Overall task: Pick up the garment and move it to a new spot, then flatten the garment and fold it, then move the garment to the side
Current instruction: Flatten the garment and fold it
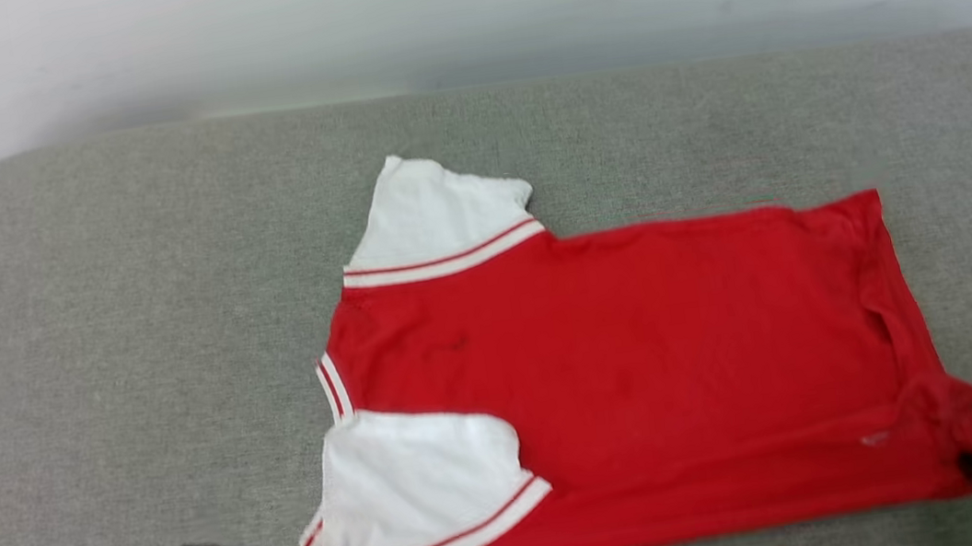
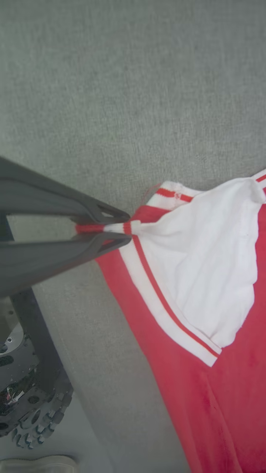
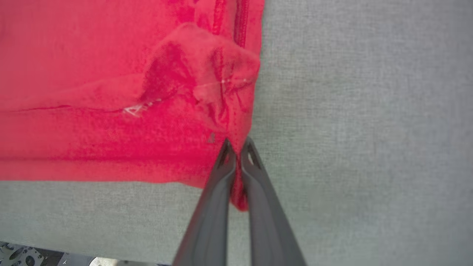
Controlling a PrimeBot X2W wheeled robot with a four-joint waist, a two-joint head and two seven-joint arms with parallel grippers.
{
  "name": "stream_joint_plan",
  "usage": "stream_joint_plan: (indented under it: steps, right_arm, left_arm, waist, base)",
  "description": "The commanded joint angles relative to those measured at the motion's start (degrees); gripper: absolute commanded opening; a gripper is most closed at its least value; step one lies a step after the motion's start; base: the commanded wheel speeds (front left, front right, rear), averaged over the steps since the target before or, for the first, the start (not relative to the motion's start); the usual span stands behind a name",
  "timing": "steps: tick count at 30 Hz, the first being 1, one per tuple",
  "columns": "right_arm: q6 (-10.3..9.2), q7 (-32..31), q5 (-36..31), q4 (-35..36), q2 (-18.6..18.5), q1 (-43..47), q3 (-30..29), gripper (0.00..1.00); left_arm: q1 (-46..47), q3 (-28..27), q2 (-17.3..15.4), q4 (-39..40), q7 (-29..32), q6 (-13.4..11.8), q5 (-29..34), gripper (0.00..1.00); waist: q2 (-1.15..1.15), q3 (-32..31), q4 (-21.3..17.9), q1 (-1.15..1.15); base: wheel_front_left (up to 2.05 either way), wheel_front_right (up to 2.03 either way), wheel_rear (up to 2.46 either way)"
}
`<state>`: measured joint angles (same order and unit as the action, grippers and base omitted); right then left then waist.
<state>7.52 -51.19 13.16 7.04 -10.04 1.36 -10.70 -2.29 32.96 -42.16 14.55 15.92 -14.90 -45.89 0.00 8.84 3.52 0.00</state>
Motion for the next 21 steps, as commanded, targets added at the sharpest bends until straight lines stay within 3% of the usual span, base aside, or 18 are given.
stream_joint_plan:
  steps: [1,9,19,20,21]
  right_arm:
    - [-0.06,-0.76,0.07,1.80,0.38,2.73,-1.11,0.00]
    - [-0.06,-2.42,0.26,4.01,2.57,8.48,-2.35,0.00]
    - [-0.06,0.41,-0.50,-1.48,2.72,7.07,-1.08,0.00]
    - [-0.06,0.89,-0.52,-1.89,2.67,6.84,-0.97,0.09]
    - [-0.06,1.49,-0.59,-2.20,2.58,6.68,-0.79,1.00]
  left_arm:
    - [-1.82,0.36,-0.09,0.15,-0.03,-0.44,-0.50,0.00]
    - [-4.09,2.14,0.81,-3.18,-0.15,0.52,-1.37,0.00]
    - [-2.13,3.86,3.28,-10.27,-1.44,4.10,-2.00,0.00]
    - [-1.96,3.97,3.42,-10.70,-1.53,4.21,-1.78,0.31]
    - [-1.77,4.02,3.56,-11.11,-1.92,4.37,-1.51,0.89]
  waist:
    - [0.00,-0.73,-0.14,0.00]
    - [0.00,-1.10,-0.40,0.00]
    - [0.00,-0.78,-0.89,0.00]
    - [0.00,-0.81,-0.91,0.00]
    - [0.00,-0.87,-0.94,0.00]
  base:
    - [0.00,0.00,0.00]
    - [0.00,0.00,0.00]
    - [0.00,0.00,0.00]
    - [0.00,0.00,0.00]
    - [0.00,0.00,0.00]
